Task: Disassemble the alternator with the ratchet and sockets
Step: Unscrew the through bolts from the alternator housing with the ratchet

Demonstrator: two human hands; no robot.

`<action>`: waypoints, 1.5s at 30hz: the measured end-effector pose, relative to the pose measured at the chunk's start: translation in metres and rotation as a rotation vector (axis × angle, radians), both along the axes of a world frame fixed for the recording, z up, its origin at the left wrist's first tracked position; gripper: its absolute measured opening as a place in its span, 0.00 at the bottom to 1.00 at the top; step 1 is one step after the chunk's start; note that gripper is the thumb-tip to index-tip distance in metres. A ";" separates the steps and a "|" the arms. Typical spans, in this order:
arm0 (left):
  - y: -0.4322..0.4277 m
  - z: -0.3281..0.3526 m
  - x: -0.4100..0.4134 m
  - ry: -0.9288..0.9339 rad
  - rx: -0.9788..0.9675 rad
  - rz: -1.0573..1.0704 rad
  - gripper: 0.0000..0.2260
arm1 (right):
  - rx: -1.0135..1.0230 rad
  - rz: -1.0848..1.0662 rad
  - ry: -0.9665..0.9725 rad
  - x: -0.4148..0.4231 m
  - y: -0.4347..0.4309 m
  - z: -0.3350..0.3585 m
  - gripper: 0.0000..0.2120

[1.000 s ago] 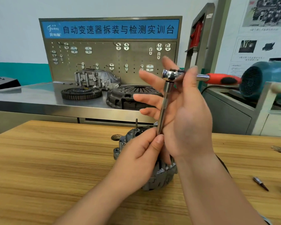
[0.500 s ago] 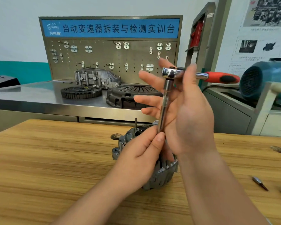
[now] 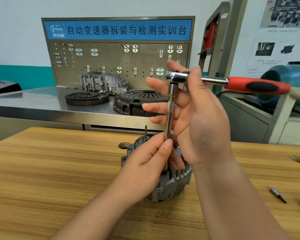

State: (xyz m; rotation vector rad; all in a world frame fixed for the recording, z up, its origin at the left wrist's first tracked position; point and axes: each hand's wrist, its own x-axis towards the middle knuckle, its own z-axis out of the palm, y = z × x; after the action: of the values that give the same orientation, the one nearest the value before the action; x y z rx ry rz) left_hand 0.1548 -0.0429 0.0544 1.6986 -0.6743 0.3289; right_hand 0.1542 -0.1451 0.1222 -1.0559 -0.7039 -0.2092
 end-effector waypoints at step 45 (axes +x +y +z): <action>-0.004 -0.006 0.000 -0.021 -0.015 0.038 0.15 | 0.030 -0.107 -0.132 0.002 0.005 -0.006 0.15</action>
State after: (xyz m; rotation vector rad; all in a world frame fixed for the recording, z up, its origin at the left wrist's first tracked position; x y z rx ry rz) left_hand 0.1551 -0.0466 0.0488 1.6976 -0.6533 0.3781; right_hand 0.1564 -0.1401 0.1165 -1.0589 -0.7612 -0.3841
